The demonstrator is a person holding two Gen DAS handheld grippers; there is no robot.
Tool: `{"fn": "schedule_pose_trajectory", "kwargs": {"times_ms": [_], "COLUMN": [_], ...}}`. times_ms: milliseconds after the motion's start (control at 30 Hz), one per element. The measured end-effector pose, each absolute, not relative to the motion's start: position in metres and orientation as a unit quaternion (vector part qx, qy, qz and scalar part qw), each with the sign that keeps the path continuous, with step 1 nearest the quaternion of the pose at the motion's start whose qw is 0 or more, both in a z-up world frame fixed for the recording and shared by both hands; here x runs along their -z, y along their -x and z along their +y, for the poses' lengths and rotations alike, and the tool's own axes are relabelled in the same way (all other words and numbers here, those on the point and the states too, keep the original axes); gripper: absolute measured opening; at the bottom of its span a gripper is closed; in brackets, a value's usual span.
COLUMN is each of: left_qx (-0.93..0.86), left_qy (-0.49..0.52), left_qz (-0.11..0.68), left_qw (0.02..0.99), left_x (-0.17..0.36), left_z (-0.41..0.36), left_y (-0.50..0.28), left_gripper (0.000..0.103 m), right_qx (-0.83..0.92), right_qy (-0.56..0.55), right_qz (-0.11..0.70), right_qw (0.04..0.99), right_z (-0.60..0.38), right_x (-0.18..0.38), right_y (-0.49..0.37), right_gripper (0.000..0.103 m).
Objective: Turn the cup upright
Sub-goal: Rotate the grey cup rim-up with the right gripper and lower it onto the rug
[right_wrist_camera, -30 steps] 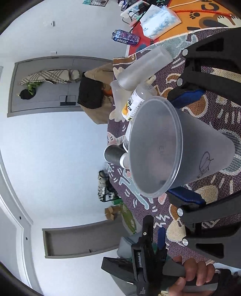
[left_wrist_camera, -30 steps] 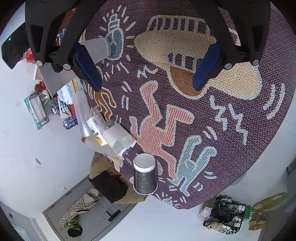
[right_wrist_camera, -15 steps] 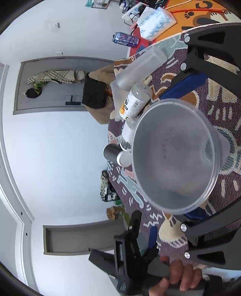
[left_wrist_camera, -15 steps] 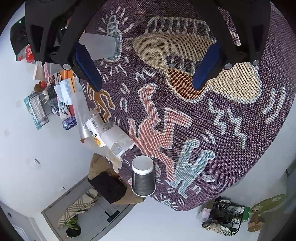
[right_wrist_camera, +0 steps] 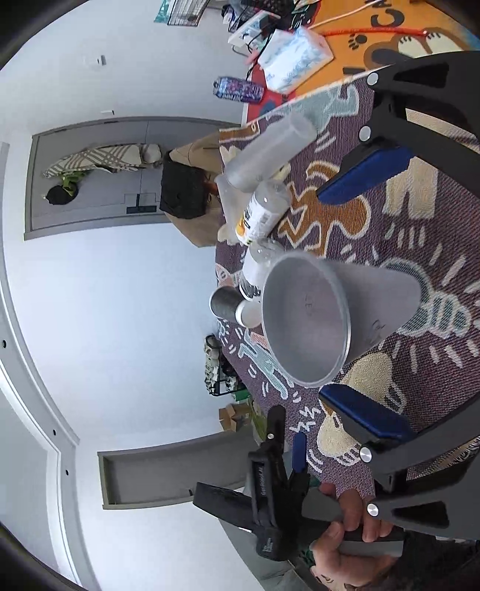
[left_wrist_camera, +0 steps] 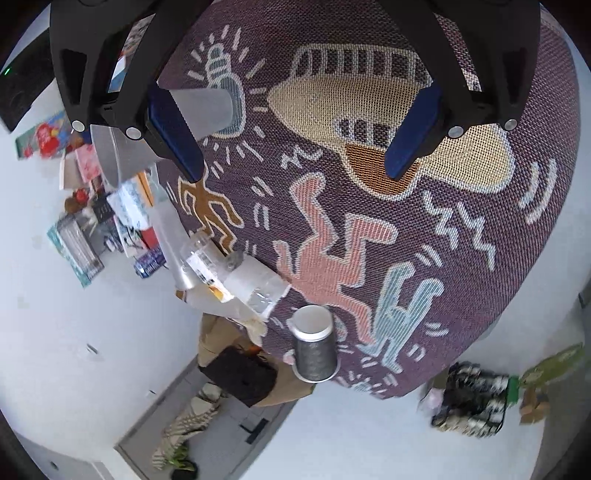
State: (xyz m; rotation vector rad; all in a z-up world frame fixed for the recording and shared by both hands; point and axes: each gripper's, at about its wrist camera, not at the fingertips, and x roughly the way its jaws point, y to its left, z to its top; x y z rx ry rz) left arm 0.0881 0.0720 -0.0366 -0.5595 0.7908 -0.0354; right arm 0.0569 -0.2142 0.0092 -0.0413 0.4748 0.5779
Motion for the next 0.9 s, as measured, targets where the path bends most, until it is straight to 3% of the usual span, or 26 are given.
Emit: {"fn": "schedule_pose_trajectory", "kwargs": {"times_ms": [600, 900], "left_qx": [0.038, 0.027], "left_qy": [0.086, 0.043], "left_qz": [0.285, 0.253], "left_qw": [0.954, 0.966], "left_x": [-0.002, -0.005], "left_z": [0.008, -0.007], "left_y": [-0.023, 0.006], "left_gripper": [0.097, 0.097], "right_qx": [-0.255, -0.251], "right_qy": [0.001, 0.005], "right_qz": [0.262, 0.28], "right_qw": [0.931, 0.927], "right_z": [-0.254, -0.252], "right_x": [-0.003, 0.013], "right_y": [-0.02, -0.01], "right_gripper": [0.095, 0.095]}}
